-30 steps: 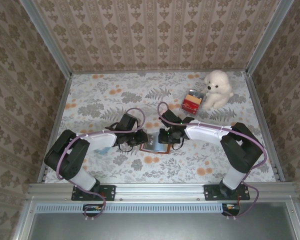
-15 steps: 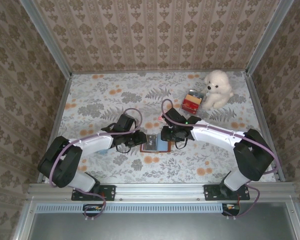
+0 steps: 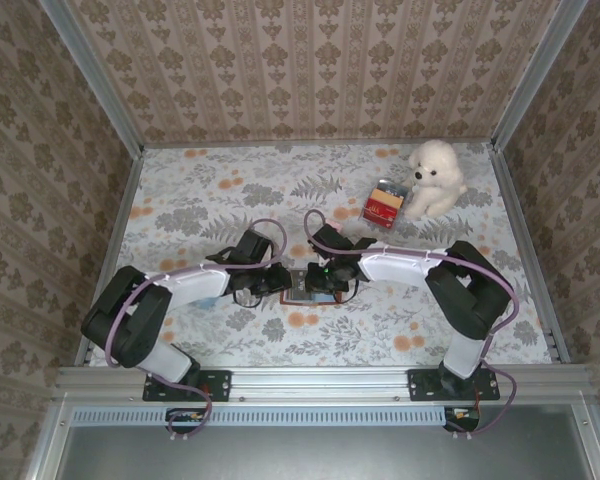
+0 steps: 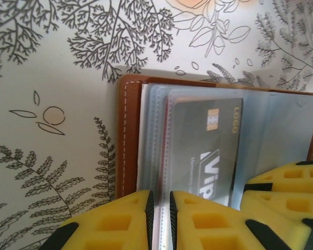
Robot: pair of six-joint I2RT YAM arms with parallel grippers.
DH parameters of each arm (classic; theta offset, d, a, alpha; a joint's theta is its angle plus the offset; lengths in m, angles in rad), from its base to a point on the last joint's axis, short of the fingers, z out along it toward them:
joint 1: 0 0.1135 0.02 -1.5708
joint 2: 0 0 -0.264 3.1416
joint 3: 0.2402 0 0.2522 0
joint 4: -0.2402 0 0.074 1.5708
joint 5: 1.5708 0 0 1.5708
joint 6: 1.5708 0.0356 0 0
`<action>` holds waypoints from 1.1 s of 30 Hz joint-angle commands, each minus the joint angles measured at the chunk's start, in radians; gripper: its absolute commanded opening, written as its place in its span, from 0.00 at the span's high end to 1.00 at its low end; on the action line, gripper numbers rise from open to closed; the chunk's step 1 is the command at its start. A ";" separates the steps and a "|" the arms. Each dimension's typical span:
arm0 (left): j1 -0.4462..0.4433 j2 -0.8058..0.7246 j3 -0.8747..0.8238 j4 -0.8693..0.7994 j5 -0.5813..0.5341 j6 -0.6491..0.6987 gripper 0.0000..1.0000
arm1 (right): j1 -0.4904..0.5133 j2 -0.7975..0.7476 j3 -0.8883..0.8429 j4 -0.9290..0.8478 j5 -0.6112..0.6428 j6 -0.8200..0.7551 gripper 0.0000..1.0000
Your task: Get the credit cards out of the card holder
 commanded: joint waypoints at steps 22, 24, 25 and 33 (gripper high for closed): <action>0.002 0.041 -0.030 0.022 -0.002 -0.014 0.86 | -0.094 -0.006 -0.160 0.274 -0.119 0.015 0.83; 0.001 0.042 -0.024 0.018 0.000 -0.010 0.86 | -0.097 0.005 -0.161 0.286 -0.139 0.014 0.83; 0.002 0.042 -0.021 0.016 0.000 -0.010 0.86 | -0.099 0.011 -0.161 0.294 -0.149 0.014 0.83; -0.005 0.046 -0.028 0.027 0.010 -0.004 0.87 | -0.110 0.038 -0.179 0.359 -0.212 0.032 0.83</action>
